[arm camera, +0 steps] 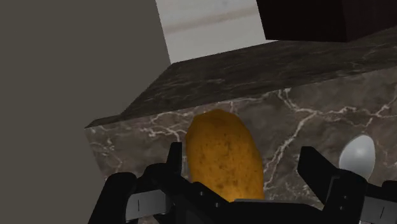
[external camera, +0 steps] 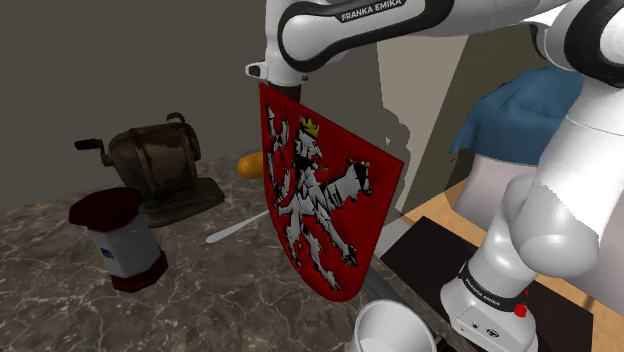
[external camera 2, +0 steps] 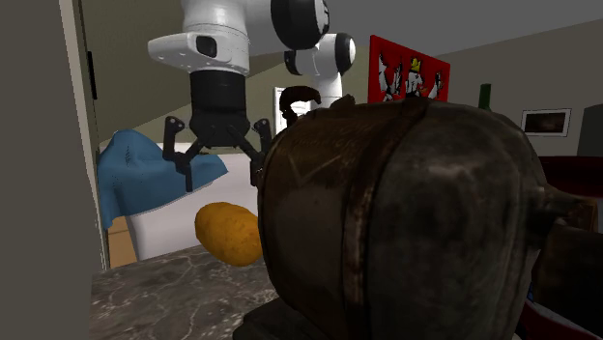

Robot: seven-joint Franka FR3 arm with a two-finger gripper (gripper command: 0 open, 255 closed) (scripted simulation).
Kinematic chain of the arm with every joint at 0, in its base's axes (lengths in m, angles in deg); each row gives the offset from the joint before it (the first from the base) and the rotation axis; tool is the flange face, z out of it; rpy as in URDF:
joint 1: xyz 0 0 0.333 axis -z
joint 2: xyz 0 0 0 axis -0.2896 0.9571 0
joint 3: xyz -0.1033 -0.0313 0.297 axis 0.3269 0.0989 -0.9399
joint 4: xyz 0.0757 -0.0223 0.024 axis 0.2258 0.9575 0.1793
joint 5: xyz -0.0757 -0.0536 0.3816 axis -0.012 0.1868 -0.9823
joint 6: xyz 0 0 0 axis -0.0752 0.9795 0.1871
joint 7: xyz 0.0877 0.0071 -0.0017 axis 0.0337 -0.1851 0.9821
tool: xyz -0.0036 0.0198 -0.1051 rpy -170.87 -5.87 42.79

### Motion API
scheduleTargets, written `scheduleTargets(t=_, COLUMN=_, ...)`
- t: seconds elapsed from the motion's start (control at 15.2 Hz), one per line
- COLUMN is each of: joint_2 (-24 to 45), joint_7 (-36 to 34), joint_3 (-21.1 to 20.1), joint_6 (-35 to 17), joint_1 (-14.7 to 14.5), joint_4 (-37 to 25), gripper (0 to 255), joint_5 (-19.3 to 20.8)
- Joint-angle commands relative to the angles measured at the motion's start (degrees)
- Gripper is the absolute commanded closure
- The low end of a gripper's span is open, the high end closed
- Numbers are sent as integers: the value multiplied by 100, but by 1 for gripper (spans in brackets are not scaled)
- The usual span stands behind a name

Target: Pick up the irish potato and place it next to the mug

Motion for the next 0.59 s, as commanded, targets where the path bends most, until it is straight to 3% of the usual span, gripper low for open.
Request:
scheduleTargets(t=0.0, joint_2=271, joint_7=245, joint_3=-101, joint_6=-55, joint_1=-99, joint_4=-297, gripper=0, joint_5=69)
scheduleTargets(t=0.26, joint_2=761, joint_7=650, joint_3=-318, joint_6=-179, joint_1=-317, joint_4=-807, gripper=0, joint_5=235)
scheduleTargets(t=0.53, joint_2=843, joint_7=640, joint_3=-316, joint_6=-461, joint_1=-320, joint_4=-606, gripper=0, joint_5=249)
